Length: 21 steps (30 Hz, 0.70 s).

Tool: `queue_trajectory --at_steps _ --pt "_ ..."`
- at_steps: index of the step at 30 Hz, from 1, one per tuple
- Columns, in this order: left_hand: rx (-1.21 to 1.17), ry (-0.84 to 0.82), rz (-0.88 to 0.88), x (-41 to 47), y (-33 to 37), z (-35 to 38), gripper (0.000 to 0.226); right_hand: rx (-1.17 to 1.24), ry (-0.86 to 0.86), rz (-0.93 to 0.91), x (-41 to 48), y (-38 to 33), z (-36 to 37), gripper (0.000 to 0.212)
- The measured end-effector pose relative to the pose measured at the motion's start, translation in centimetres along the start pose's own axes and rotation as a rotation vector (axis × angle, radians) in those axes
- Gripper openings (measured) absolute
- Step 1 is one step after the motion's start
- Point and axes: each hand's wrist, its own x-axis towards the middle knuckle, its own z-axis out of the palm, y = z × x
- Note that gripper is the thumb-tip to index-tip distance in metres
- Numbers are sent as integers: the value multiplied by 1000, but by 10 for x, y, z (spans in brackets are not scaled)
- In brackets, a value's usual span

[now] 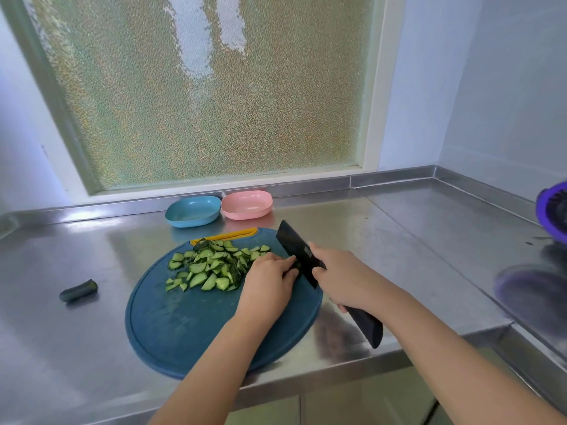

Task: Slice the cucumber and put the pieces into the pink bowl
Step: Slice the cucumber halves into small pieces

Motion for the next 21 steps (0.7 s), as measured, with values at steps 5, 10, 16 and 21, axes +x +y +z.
queue_trajectory --at_steps 5,10,16,21 --pt "-32 3 -34 1 2 -2 35 6 43 52 3 -4 15 54" --pt "-94 31 -62 -1 3 -5 29 88 55 85 -6 -6 16 55" --pt "-127 24 -71 -1 1 -4 26 89 87 75 -8 -6 7 59" --pt "-142 27 -62 -2 0 -4 26 56 88 54 -9 -7 7 57"
